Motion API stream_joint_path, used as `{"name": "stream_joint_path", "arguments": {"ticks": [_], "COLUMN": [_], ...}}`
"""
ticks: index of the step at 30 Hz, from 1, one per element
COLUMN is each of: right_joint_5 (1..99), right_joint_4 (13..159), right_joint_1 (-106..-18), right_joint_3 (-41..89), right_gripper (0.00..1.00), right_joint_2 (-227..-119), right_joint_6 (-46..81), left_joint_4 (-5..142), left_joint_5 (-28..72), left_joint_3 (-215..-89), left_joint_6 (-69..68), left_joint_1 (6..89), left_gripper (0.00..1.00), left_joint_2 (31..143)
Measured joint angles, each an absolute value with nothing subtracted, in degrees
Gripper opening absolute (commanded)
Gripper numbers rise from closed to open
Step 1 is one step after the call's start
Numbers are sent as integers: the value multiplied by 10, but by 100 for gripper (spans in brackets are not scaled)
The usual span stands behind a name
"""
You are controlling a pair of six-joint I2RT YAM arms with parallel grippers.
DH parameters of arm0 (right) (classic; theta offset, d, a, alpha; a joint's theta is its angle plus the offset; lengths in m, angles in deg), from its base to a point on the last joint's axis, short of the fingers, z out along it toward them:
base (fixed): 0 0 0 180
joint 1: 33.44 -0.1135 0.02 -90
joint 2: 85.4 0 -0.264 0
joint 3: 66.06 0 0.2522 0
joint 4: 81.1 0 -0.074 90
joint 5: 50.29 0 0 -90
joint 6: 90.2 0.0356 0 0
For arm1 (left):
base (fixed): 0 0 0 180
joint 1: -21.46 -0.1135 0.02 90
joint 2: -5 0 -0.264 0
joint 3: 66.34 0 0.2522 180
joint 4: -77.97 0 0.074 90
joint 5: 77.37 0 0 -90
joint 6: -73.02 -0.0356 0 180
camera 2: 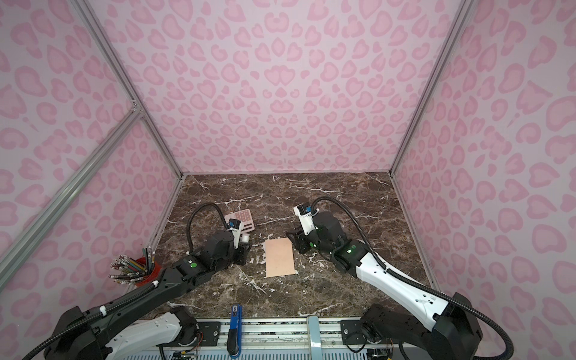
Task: Place the letter into the envelope and seal it
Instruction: 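Withdraw the right gripper while the left gripper lowers the capped glue stick, then lay the glue stick on the table beside the envelope and open the left gripper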
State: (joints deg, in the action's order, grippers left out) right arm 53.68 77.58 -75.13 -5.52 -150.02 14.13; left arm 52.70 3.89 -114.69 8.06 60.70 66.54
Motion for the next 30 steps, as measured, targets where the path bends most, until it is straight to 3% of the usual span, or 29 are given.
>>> {"name": "stream_joint_path", "arguments": {"ticks": [19,30], "right_joint_5": [544,543], "right_joint_4": [780,779], "right_joint_1": [-759,-764], "right_joint_3": [-72,-84], "right_gripper": [44,44], "right_joint_2": [-1498,-1485], "right_joint_6": [127,124], "left_joint_4": [467,481], "left_joint_5": [26,33], "left_joint_3": [-1179,-1164], "left_joint_6": [148,153], "left_joint_1": [598,597], "left_gripper": [16,18], "left_joint_2": [781,827]}}
